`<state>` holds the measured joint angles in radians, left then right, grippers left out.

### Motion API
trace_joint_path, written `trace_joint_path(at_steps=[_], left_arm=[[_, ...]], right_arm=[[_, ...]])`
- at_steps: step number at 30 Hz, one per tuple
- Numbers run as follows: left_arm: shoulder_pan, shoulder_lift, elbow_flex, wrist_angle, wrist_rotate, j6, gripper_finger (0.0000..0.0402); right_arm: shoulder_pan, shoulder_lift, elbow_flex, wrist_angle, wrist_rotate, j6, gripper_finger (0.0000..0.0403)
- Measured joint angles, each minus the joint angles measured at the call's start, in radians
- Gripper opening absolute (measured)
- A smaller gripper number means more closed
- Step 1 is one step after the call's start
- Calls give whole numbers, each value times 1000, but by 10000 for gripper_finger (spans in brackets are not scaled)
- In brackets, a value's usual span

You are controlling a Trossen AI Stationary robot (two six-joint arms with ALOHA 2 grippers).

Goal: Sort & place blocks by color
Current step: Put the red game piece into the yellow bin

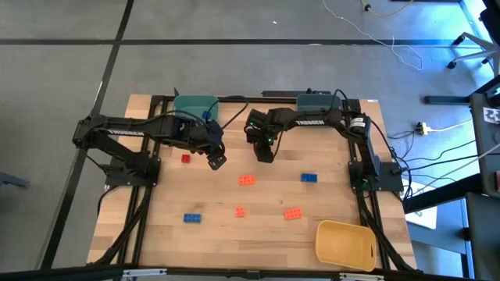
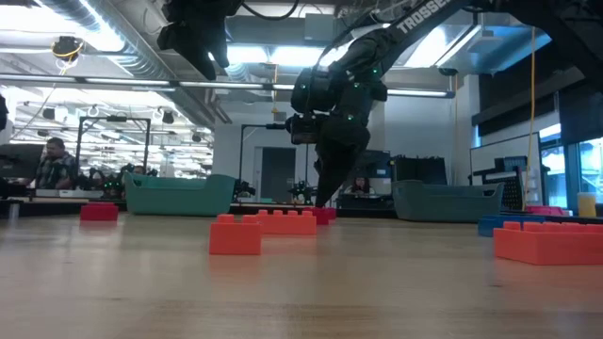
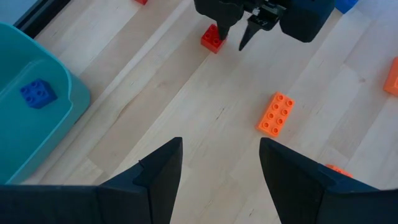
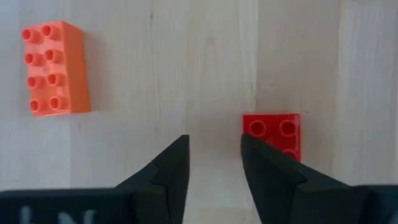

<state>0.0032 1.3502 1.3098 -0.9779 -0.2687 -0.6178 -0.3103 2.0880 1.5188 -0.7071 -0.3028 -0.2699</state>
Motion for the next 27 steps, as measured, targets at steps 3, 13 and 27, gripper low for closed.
trace_joint_path(at_steps=[3,13,27], left_arm=[[0,0,0,0,0,0,208],[0,0,0,0,0,0,208],[0,0,0,3,0,0,208]], right_arm=[[0,-1,0,-1,-37,-5,194],[0,-1,1,-13,53,39,260],[57,-8,89,-102,213,6,214]])
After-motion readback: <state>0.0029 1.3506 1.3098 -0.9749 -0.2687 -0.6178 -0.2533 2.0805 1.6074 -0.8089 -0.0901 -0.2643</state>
